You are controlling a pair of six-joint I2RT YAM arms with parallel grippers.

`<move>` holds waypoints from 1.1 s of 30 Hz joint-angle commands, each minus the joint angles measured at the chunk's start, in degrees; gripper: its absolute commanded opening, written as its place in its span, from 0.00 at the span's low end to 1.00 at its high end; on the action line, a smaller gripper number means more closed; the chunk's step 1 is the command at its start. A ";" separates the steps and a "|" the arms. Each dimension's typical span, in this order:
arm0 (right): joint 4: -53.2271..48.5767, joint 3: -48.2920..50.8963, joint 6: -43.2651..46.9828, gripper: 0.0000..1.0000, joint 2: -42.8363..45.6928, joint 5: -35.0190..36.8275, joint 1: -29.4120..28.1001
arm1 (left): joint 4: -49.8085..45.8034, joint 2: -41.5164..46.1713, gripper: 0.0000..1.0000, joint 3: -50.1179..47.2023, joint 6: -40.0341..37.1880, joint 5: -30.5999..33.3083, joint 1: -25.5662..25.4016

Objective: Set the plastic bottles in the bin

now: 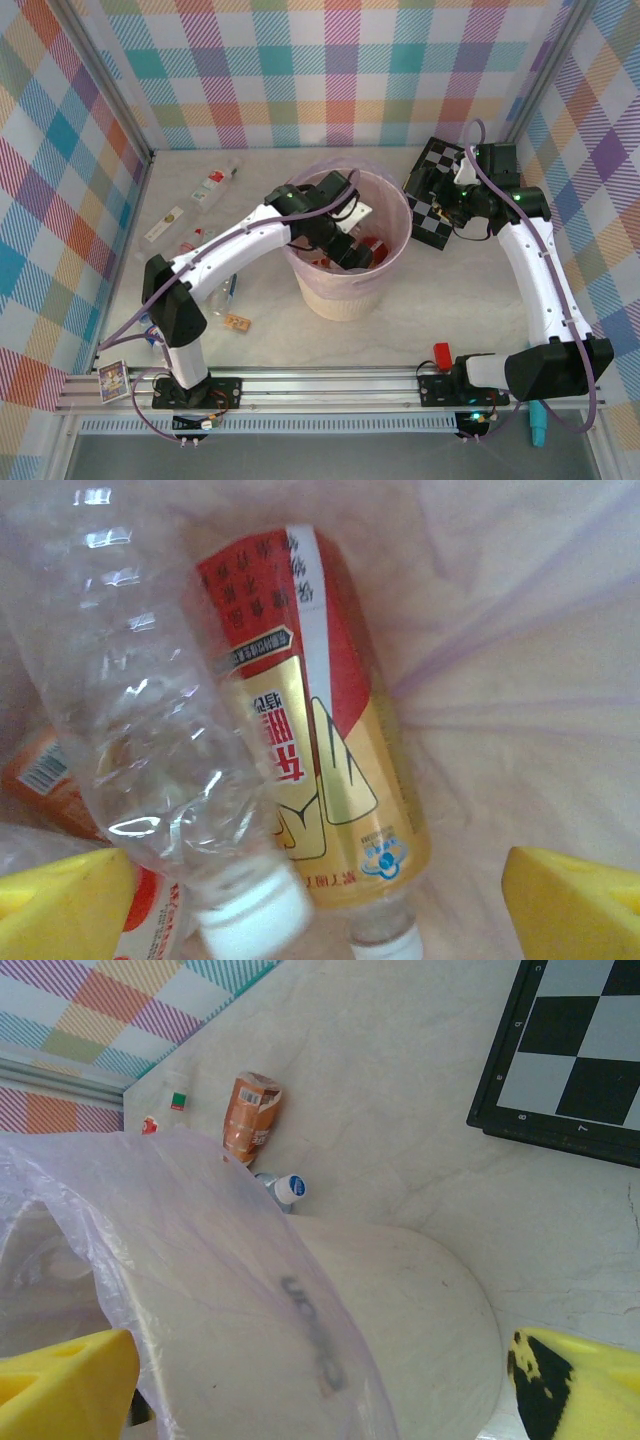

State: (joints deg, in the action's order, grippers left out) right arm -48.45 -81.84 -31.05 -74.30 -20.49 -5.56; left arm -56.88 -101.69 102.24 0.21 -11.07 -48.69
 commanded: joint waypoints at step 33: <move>1.19 2.88 -0.23 0.95 1.37 -1.76 0.38 | 14.32 0.14 0.85 -0.94 -2.21 -2.35 40.06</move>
State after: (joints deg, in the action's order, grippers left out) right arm -47.44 -79.96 -31.05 -74.02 -21.71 -5.56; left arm -46.22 -98.26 101.91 -0.93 -15.35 -8.51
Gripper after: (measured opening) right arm 0.950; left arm 0.849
